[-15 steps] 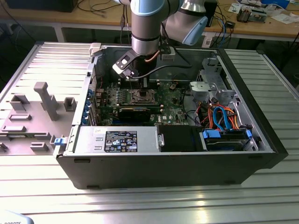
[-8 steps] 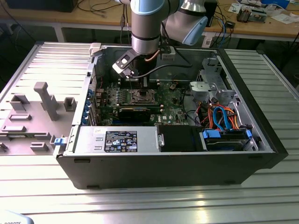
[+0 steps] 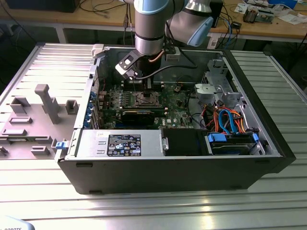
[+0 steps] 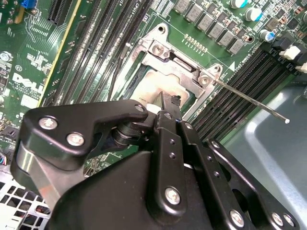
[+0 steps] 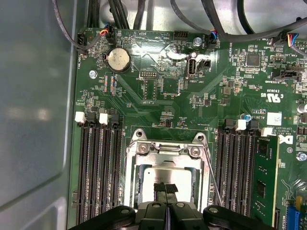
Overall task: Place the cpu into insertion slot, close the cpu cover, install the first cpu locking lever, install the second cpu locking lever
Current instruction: 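Install the first cpu locking lever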
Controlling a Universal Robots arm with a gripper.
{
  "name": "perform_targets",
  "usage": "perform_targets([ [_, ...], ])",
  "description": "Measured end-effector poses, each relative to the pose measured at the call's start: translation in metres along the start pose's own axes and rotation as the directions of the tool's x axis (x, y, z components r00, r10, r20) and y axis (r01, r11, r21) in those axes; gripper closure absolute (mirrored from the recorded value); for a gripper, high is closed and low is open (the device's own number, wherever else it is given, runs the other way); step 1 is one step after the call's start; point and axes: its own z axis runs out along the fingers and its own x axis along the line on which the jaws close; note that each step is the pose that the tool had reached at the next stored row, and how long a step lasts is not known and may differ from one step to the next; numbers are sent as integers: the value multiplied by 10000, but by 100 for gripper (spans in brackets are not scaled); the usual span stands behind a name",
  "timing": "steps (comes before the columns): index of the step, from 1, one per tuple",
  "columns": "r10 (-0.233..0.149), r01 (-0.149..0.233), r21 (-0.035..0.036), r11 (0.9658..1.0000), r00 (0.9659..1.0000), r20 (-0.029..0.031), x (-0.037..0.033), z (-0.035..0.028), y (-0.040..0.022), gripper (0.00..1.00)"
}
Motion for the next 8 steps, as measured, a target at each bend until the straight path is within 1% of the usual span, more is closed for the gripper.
perform_targets([
  [8, 1, -1, -1, 10000, 10000, -1, 1, -34, 0, 89],
])
